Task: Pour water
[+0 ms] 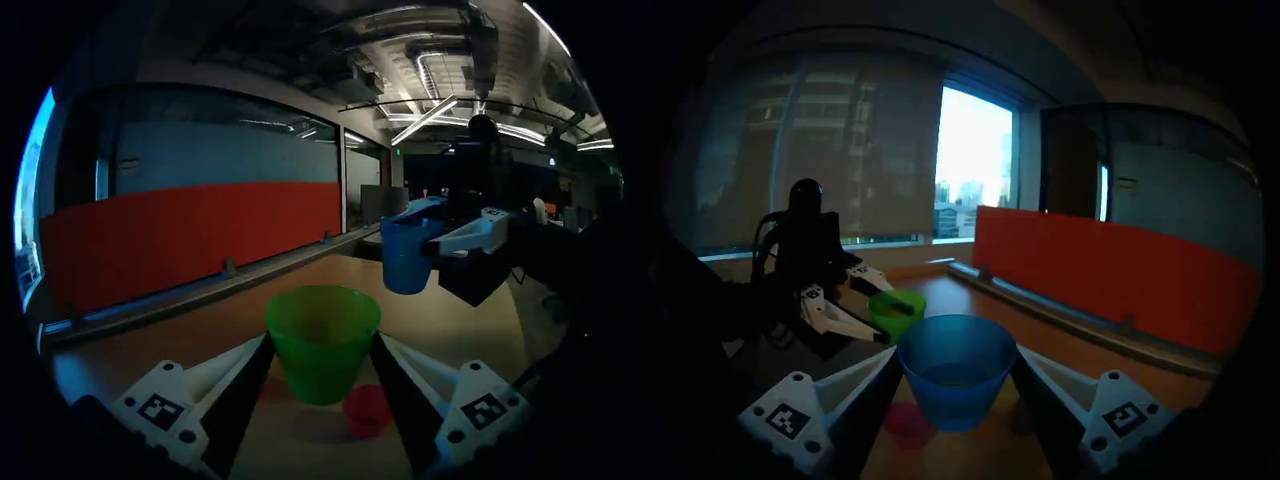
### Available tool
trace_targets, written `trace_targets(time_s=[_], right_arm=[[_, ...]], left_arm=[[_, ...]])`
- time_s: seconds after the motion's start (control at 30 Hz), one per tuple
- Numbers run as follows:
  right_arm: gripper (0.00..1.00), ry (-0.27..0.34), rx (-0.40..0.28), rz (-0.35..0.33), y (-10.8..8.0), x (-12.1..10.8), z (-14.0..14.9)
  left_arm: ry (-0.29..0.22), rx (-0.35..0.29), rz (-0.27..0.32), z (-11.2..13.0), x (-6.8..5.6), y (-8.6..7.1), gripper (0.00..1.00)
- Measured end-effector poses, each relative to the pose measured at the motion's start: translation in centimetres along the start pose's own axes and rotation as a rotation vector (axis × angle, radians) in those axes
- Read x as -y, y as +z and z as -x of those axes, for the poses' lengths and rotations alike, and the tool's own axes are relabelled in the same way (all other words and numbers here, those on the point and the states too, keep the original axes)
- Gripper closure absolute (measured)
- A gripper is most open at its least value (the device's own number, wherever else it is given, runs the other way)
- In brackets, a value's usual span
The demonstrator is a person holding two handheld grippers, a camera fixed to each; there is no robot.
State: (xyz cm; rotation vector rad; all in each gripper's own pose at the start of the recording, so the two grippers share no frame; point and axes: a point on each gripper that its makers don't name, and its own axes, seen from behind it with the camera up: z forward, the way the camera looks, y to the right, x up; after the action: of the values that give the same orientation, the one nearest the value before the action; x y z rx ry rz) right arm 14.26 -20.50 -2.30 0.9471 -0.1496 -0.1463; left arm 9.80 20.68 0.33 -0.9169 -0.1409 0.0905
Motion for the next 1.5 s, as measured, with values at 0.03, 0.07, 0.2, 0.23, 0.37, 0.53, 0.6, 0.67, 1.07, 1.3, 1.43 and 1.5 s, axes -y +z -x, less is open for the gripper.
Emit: trace_targets(time_s=[0.03,0.07,0.2,0.23,0.37,0.53,0.6,0.67,1.07,1.3,1.43,1.5], right_arm=[[0.08,0.002,-0.005,0.001,0.1,0.0,-0.2],[0.08,0.003,-0.009,0.001,0.2,0.0,-0.4],[0.08,0.012,-0.029,0.001,0.7,0.1,-1.0],[0.08,0.014,-0.033,0.0,0.8,0.1,-1.0],[0.08,0.017,-0.047,-0.005,1.2,0.1,-1.3],[0.08,0.002,-0.06,-0.003,1.8,0.0,-1.6],[0.08,-0.007,-0.065,-0.002,2.0,-0.1,-1.8],[0.08,-0.014,-0.069,-0.002,2.3,-0.1,-2.0],[0.09,-0.102,-0.076,-0.008,3.5,-0.4,-3.2],[0.09,-0.163,-0.084,-0.019,4.0,-0.5,-4.3],[0.09,-0.215,-0.087,-0.022,4.2,-0.6,-5.0],[0.09,-0.24,-0.087,-0.022,4.3,-0.7,-5.2]], left_arm=[[-0.003,-0.006,0.001,-0.1,-0.1,-0.2,0.16],[-0.006,-0.011,0.002,-0.2,-0.2,-0.3,0.16],[-0.022,-0.029,0.007,-0.6,-0.3,-0.8,0.16],[-0.025,-0.032,0.007,-0.7,-0.3,-0.8,0.16],[-0.035,-0.044,0.007,-0.9,-0.3,-1.2,0.16],[-0.035,-0.052,0.012,-0.9,-0.6,-1.5,0.16],[-0.033,-0.055,0.012,-0.9,-0.7,-1.6,0.16],[-0.032,-0.056,0.014,-0.8,-0.8,-1.6,0.17],[-0.035,-0.052,0.026,-0.2,-1.5,-1.7,0.17],[-0.034,-0.047,0.032,0.3,-1.9,-1.7,0.17],[-0.031,-0.039,0.041,0.7,-2.3,-1.6,0.17],[-0.028,-0.037,0.043,0.8,-2.5,-1.5,0.17]])
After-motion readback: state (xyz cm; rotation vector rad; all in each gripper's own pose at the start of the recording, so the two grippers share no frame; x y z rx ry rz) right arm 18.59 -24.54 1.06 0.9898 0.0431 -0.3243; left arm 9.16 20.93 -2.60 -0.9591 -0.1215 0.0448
